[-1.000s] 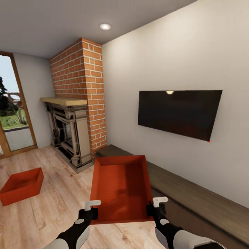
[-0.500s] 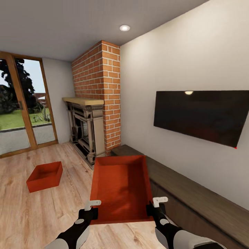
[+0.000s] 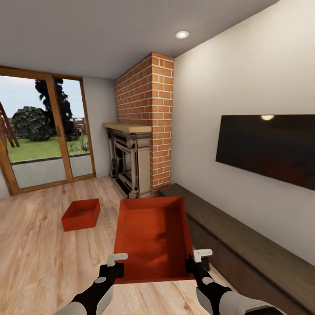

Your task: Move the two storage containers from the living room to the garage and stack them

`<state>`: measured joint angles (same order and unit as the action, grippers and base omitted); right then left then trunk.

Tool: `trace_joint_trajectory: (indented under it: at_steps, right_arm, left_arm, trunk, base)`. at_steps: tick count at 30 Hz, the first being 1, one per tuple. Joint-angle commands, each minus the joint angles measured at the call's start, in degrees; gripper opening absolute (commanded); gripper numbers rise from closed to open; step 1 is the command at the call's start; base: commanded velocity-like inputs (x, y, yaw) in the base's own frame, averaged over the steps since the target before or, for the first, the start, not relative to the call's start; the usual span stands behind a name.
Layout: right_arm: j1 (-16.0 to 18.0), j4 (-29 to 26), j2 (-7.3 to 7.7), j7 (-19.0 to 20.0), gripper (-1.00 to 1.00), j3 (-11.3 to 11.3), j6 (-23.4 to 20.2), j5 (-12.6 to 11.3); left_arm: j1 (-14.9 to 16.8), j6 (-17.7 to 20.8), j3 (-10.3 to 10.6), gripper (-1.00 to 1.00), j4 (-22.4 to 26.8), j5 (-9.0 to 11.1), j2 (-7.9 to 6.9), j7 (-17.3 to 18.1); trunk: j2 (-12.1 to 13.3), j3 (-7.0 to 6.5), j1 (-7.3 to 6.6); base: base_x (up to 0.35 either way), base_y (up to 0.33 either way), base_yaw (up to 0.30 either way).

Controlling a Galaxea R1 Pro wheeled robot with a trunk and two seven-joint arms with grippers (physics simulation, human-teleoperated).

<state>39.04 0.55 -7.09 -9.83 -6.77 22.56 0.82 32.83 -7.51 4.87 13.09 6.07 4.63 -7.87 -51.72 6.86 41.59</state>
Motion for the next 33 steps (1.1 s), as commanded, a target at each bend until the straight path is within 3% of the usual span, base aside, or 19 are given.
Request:
trace_joint_trajectory:
  at_steps: [1, 33]
  right_arm:
    - [0.1, 0.1, -0.03, 0.1, -1.00, 2.9, -0.2, 1.5]
    - [0.1, 0.1, 0.06, 0.5, -1.00, 3.0, -0.2, 1.4]
  left_arm:
    - [0.0, -0.2, 0.8, -1.00, 0.1, 0.1, -0.14, -0.7]
    - [0.0, -0.2, 0.7, -1.00, 0.1, 0.2, -0.14, -0.7]
  trunk:
    - [-0.1, 0.09, 0.01]
    - [-0.1, 0.09, 0.01]
  base:
    - [0.000, 0.000, 0.300]
    - [0.000, 0.000, 0.300]
